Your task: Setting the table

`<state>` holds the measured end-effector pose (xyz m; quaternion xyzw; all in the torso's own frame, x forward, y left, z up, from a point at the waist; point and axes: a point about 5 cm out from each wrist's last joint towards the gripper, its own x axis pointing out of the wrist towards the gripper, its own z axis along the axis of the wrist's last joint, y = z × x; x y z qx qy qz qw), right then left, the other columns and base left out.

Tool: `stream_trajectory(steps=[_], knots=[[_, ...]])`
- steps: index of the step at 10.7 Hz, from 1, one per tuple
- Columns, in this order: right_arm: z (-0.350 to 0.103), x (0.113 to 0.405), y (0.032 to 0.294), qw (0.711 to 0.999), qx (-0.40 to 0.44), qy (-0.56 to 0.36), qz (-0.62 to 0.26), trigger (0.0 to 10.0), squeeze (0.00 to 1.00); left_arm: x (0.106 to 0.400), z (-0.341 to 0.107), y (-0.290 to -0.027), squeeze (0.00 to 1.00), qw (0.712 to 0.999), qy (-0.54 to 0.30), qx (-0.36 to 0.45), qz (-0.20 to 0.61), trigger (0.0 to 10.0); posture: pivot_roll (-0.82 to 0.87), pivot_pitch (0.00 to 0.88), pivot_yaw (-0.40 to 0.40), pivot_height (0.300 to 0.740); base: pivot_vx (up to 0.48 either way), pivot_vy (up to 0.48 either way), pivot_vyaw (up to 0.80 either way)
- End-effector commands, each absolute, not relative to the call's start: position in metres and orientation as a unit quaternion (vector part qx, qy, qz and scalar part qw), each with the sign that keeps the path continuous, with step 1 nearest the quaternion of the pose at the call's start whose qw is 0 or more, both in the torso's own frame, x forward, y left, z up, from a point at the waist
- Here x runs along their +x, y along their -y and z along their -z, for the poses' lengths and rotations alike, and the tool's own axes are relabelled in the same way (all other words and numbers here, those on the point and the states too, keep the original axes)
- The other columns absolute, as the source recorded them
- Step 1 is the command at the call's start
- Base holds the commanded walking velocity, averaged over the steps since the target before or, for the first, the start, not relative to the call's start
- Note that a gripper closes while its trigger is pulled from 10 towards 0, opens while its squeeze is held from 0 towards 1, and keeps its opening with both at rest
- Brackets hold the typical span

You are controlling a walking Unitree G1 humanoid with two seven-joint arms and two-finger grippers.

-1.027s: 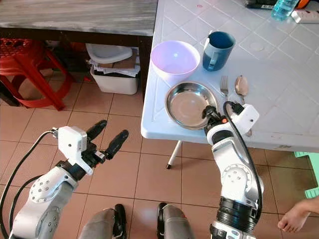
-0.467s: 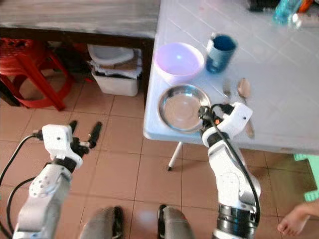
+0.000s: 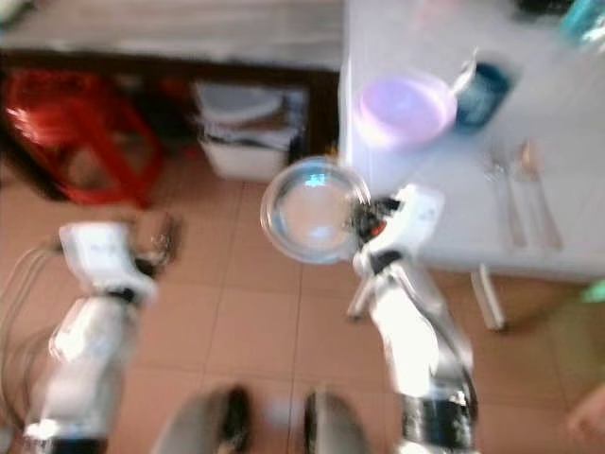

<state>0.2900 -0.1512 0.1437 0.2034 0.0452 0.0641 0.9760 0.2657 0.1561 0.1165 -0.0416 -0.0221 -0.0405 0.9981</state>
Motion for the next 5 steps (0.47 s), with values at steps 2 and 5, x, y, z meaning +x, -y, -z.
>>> stream_trajectory(steps=[2,5], knots=[[-0.1361,0.2872,0.1528,0.983,0.168,-0.044,-0.05,10.0,0.0,0.2697,-0.1172,-0.1593,0.0,0.999,0.027,-0.033,0.024,10.0,-0.02,0.207,-0.035,0.74,0.283,0.386,0.0],[-0.1426,0.2868,0.1532,0.99,0.13,-0.012,-0.054,10.0,0.0,0.2741,-0.12,-0.1548,0.0,0.998,0.033,-0.038,0.025,10.0,-0.03,0.201,-0.031,0.74,0.38,0.292,0.0]])
